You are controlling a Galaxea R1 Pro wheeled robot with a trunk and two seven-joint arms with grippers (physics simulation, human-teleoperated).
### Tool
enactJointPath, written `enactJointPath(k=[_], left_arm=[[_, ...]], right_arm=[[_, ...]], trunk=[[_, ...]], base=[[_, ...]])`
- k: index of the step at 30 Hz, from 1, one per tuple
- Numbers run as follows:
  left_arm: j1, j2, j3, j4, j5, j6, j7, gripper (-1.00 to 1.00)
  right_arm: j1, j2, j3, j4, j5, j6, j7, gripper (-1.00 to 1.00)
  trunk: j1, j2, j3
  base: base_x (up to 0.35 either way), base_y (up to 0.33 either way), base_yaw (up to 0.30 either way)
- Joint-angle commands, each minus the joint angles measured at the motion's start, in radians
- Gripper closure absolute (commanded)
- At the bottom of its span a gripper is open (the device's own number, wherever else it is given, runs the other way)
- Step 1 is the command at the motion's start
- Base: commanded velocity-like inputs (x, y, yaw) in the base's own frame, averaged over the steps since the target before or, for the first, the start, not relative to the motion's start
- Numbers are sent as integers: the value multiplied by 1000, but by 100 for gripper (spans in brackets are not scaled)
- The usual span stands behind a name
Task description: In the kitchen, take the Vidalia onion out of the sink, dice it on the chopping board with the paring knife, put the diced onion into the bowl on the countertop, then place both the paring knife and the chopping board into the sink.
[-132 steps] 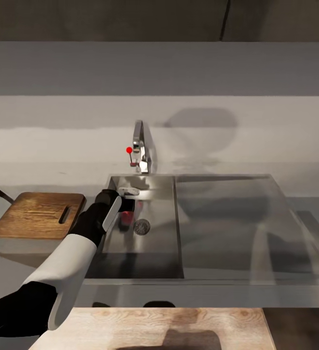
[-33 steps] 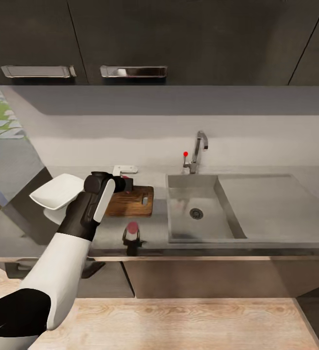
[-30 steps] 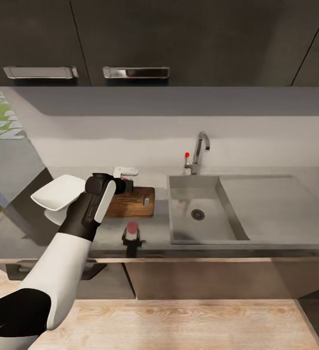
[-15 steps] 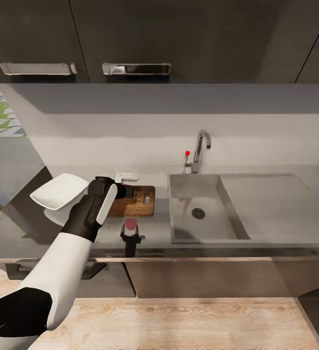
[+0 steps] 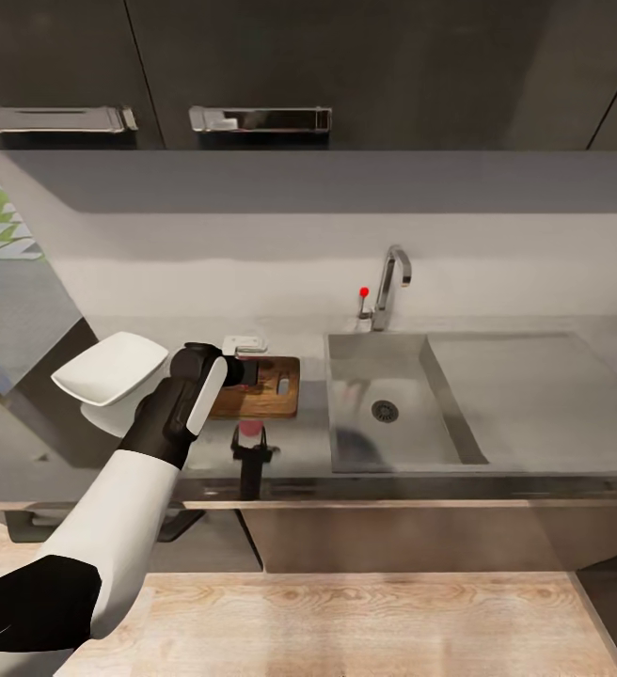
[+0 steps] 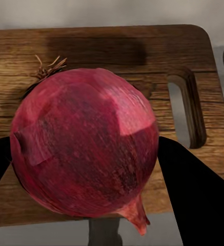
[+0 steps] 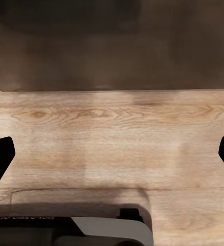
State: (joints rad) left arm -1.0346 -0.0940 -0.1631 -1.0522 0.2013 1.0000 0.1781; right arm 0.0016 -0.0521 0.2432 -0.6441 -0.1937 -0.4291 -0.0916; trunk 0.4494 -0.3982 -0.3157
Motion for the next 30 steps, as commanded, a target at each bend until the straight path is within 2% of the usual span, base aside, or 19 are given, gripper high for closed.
enactJointPath(k=[1, 16, 30], left_arm=[[-1, 0, -1, -1, 10, 3, 9, 100], [-1, 27, -1, -2, 9, 5, 10, 100], [0, 29, -1, 14, 10, 5, 9, 100]], right_arm=[[0, -2, 8, -2, -9, -2, -8, -100], [0, -2, 8, -2, -9, -2, -8, -100], [0, -2, 10, -3, -9, -3, -4, -100]], trunk=[[1, -2, -2], [1, -2, -5], [1, -2, -5]], base=[[20, 0, 0], [29, 33, 0], [34, -38, 0]])
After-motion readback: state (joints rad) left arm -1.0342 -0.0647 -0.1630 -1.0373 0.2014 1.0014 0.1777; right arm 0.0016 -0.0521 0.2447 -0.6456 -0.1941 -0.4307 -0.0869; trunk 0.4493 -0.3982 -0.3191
